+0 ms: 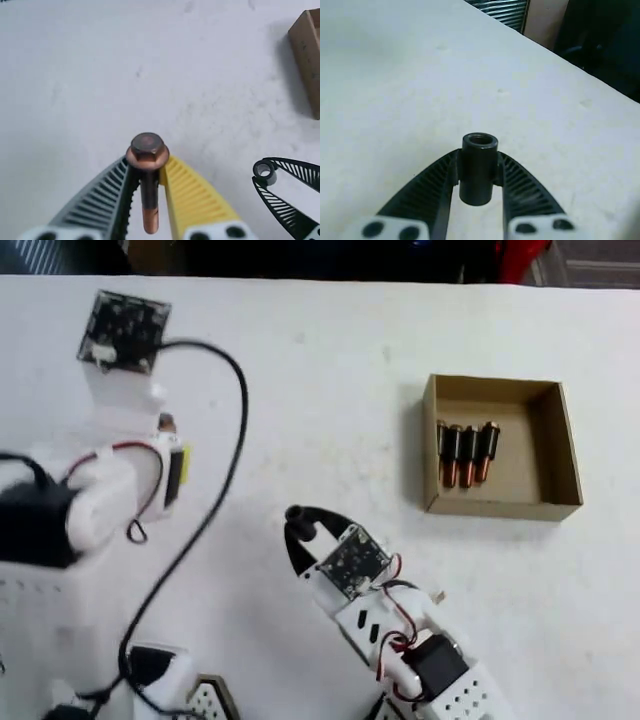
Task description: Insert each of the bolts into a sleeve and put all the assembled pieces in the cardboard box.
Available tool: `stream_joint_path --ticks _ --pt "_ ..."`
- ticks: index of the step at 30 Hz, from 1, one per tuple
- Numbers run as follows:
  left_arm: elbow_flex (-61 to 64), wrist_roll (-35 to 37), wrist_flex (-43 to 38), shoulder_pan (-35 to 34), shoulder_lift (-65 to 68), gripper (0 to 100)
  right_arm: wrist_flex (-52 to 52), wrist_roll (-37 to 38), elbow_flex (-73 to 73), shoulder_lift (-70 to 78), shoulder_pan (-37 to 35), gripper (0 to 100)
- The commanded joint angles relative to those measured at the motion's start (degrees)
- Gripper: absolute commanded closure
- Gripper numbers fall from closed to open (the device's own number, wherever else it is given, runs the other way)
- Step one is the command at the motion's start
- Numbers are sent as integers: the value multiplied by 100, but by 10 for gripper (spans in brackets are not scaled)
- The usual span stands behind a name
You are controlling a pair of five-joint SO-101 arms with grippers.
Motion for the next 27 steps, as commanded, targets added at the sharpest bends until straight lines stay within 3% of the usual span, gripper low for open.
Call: stream_joint_path --ticks 1,11,23,27 --pt "721 -62 -738 303 -875 978 -136 -44 -53 -48 -31 981" --pt "3824 -9 -3402 514 -2809 977 -163 -44 176 -48 -13 981" --pt "5433 79 -4668 593 -4092 977 -303 -62 202 -57 -31 981" --pt "5530 484 -4695 1103 -4400 977 -725 -651 422 -57 13 981"
